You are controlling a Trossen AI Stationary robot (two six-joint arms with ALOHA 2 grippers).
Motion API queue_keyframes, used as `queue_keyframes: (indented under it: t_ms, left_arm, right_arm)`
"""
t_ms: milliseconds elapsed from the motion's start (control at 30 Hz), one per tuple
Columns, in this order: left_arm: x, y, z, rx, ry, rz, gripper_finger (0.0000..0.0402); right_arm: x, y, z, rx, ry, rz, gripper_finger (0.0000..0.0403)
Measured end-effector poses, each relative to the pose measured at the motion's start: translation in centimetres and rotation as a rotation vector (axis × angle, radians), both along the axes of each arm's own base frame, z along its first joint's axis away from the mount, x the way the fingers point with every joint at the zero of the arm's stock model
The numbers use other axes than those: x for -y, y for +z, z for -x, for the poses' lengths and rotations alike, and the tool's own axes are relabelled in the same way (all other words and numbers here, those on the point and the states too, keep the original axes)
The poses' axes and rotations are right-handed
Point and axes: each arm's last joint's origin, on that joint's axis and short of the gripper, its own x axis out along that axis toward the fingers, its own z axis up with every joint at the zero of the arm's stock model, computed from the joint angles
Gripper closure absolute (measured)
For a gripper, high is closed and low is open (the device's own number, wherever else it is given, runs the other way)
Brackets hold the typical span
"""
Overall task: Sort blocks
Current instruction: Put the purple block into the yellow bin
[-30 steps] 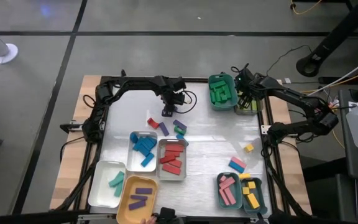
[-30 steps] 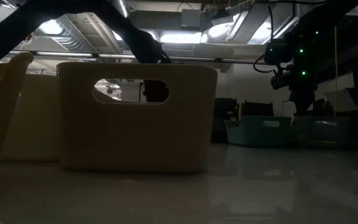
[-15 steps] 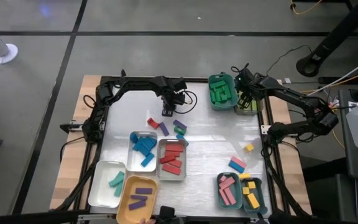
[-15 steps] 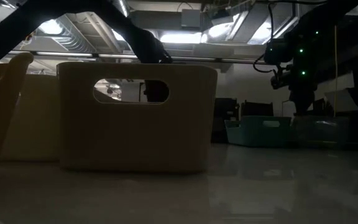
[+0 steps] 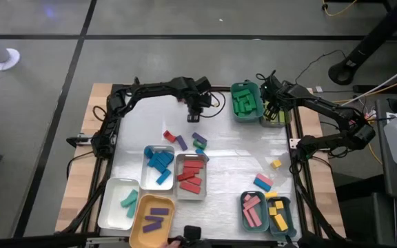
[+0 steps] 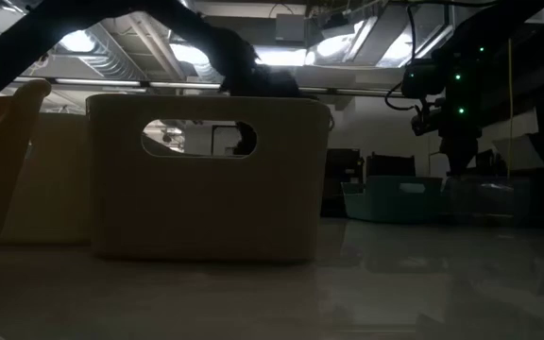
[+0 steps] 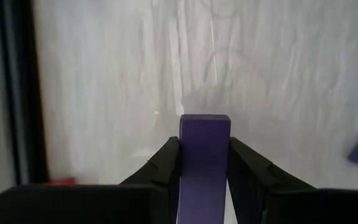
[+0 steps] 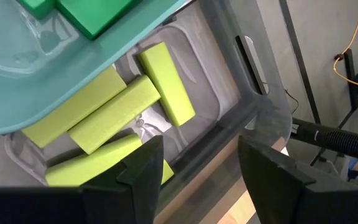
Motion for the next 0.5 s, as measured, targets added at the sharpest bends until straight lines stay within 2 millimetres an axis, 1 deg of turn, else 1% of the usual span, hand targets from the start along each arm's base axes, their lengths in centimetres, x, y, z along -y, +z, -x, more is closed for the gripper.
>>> queue_keyframes:
  t_ms: [133,267,367,500]
  left_arm:
    - [-0.2,2.2,-0.6,0.05,0.009,0.015,0.0319]
    - [-0.1,3.7,-1.2,0.148,-0.003,0.107,0.0314]
    - [0.1,4.7,-1.6,0.223,-0.025,0.189,0.0315]
    - [0.8,5.2,-2.0,0.279,-0.034,0.322,0.0315]
  right_arm:
    - [0.0,0.0,0.0,0.0,0.0,0.0,0.0196]
    - [0.0,0.3,0.0,0.001,-0.006,-0.002,0.0196]
    - [0.2,1.6,-0.2,0.03,-0.046,0.011,0.0196]
    - [0.4,3.7,-0.4,0.045,-0.051,0.024,0.0196]
